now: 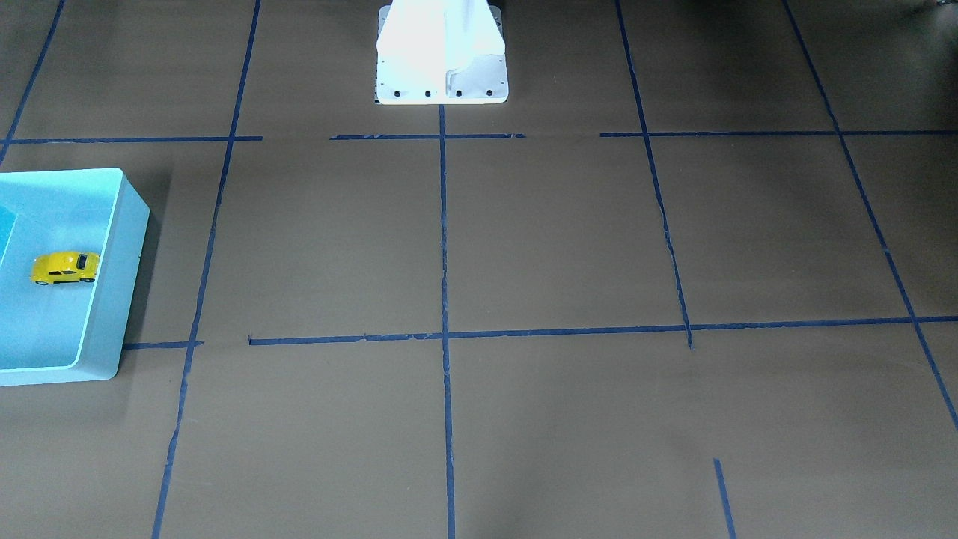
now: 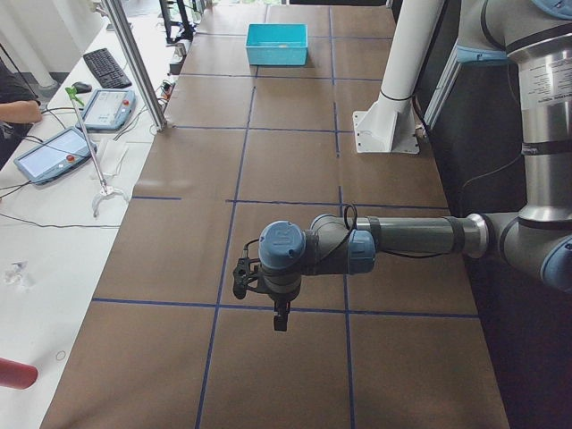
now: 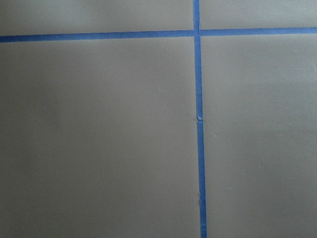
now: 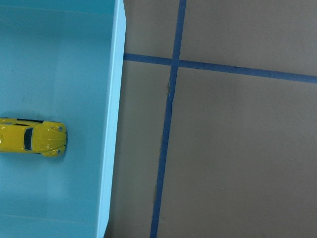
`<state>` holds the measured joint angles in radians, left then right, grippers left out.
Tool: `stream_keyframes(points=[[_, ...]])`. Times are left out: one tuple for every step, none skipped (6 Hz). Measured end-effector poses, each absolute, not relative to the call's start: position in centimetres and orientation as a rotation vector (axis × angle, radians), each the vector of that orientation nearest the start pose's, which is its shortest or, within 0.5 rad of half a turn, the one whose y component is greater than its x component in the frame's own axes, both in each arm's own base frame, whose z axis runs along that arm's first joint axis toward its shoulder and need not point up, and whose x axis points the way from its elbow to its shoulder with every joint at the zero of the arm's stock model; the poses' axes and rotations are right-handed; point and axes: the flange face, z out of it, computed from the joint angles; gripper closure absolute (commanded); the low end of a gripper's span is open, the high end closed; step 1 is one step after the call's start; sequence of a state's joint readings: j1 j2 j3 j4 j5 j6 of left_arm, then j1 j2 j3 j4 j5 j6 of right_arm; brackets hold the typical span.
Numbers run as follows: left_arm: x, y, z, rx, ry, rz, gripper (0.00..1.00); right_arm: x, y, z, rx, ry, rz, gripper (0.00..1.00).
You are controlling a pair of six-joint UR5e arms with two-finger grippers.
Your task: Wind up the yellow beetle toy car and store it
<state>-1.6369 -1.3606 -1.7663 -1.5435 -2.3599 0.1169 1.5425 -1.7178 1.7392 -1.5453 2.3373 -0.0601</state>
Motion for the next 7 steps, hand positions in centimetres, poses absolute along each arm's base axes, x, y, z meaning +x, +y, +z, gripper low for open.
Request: stream_keyframes(points=[[-9.0,-39.5,65.9,0.032,0.777,0.032,0.00,5.3,-43.5,64.4,0.065,-0.773,-0.104,0.00],[-9.0,-39.5,65.9,0.032,0.772,0.032,0.00,5.6,-43.5,64.3,0.073,-0.772,-0.100,0.00],[-9.0,-39.5,65.9,0.031,0.773,0.031,0.00,6.3,-43.5,64.2,0.082,-0.767,-0.084,0.00],[-9.0,-39.5,66.0,0.031,0.775,0.030,0.00,7.2,-43.3,64.1,0.091,-0.759,-0.065,0.00],[-9.0,-39.6,65.8,0.033,0.775,0.030,0.00,7.7,-43.3,64.2,0.093,-0.752,-0.054,0.00],[-9.0,-39.7,65.8,0.034,0.773,0.030,0.00,7.9,-43.2,64.4,0.092,-0.749,-0.050,0.00],[-9.0,-39.8,65.7,0.035,0.773,0.029,0.00,7.9,-43.2,64.5,0.091,-0.747,-0.049,0.00]])
